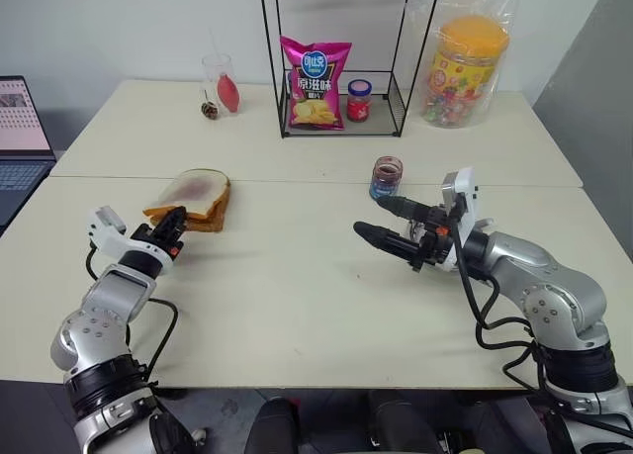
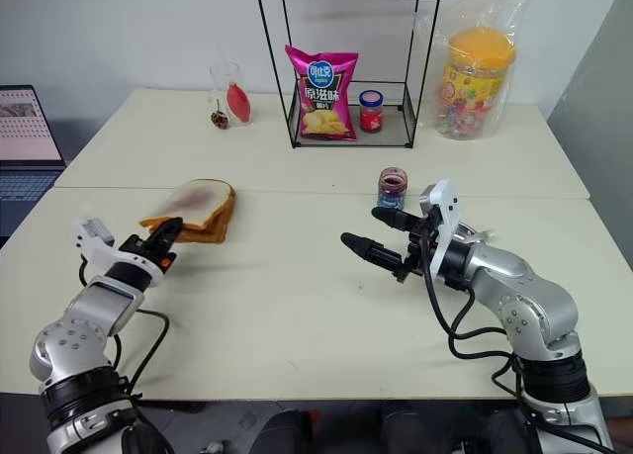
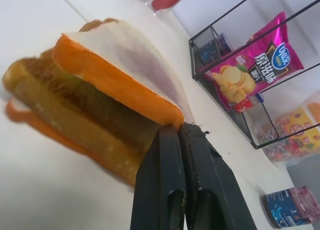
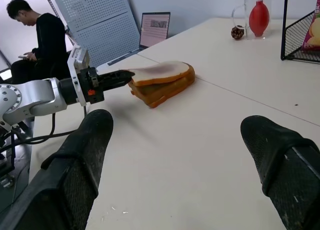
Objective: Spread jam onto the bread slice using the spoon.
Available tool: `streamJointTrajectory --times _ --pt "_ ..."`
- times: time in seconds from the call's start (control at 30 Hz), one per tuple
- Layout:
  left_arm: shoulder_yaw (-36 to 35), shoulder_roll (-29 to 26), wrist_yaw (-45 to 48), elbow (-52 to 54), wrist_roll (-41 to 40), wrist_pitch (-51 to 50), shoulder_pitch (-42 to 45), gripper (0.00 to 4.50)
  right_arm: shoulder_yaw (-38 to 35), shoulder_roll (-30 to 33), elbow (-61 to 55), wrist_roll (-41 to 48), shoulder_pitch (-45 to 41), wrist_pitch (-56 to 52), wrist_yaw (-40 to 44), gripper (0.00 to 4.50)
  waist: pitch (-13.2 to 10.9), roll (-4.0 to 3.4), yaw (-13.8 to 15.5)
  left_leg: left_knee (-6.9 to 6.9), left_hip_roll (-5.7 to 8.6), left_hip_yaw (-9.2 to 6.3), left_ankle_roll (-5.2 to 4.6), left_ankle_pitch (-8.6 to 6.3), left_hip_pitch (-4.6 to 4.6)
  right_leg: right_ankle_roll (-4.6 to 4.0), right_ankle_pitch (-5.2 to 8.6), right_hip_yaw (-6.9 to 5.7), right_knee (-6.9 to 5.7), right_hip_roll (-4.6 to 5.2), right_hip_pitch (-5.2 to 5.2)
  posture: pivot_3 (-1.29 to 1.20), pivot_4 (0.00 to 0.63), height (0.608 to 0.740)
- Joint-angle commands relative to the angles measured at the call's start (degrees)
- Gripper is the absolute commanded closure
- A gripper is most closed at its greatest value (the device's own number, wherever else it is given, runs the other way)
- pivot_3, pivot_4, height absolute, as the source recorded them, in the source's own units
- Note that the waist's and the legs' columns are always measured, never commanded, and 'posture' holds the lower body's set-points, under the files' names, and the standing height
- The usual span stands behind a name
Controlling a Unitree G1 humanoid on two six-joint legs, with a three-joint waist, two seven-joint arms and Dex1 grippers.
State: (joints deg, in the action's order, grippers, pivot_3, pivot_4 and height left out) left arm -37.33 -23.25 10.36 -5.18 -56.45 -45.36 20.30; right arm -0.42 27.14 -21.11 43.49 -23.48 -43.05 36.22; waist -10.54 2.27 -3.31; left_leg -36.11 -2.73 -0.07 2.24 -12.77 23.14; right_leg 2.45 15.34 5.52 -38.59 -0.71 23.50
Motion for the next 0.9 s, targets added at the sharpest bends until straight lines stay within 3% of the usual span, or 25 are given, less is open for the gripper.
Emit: streamJointTrajectory --times 0.03,0.2,0.43,0.57,0.67,0.9 --pt "4.68 -7.0 6.39 6.59 -1.31 -4.44 2.42 4.49 -2.48 0.98 -1.32 0.73 -0.83 0.84 0.81 0.0 -0.05 0.08 -0.01 0.0 -0.01 -0.02 0.0 0.0 0.0 0.0 0.0 -0.02 -0.01 -0.01 0.01 0.0 0.15 0.74" --pt "15.38 -17.37 20.17 12.38 -4.01 -13.23 9.16 4.49 -5.39 4.82 -3.17 2.73 -0.12 -0.46 2.66 0.0 -0.16 0.26 0.27 -0.01 0.01 -0.01 0.01 0.0 0.1 -0.01 0.01 -0.04 0.03 0.01 0.05 0.0 0.15 0.74" --pt "30.09 -21.86 34.22 14.78 1.0 -14.05 13.48 4.49 -8.18 7.13 -4.52 4.57 1.13 -1.96 1.86 0.0 -0.18 0.23 0.01 0.04 0.03 0.04 0.01 -0.01 0.18 0.01 0.05 -0.01 0.07 0.04 0.15 0.0 0.15 0.74" --pt "44.75 -23.09 42.63 12.02 15.19 -3.95 9.79 4.49 -9.7 6.53 -6.78 5.07 4.64 -2.42 -0.59 0.0 -0.19 0.22 -0.12 0.04 -0.02 0.03 0.01 0.0 0.32 -0.04 0.07 0.03 -0.11 -0.03 0.44 0.0 0.15 0.74" --pt "51.59 -23.43 44.44 4.58 26.85 5.9 10.02 4.49 -9.99 6.64 -7.89 4.98 6.49 -2.62 -1.77 0.0 -0.18 0.16 0.09 0.04 0.01 0.04 0.0 0.0 0.36 -0.1 0.1 0.04 -0.23 -0.03 0.54 0.0 0.15 0.74" --pt "51.01 -23.28 50.45 -3.43 32.54 12.82 11.9 4.49 -14.84 7.48 -9.23 6.89 10.7 -3.85 -5.75 0.0 -0.19 0.18 0.24 -0.17 0.0 0.01 -0.01 0.01 0.67 -0.08 0.09 0.01 -0.28 -0.01 0.71 0.0 0.15 0.74"
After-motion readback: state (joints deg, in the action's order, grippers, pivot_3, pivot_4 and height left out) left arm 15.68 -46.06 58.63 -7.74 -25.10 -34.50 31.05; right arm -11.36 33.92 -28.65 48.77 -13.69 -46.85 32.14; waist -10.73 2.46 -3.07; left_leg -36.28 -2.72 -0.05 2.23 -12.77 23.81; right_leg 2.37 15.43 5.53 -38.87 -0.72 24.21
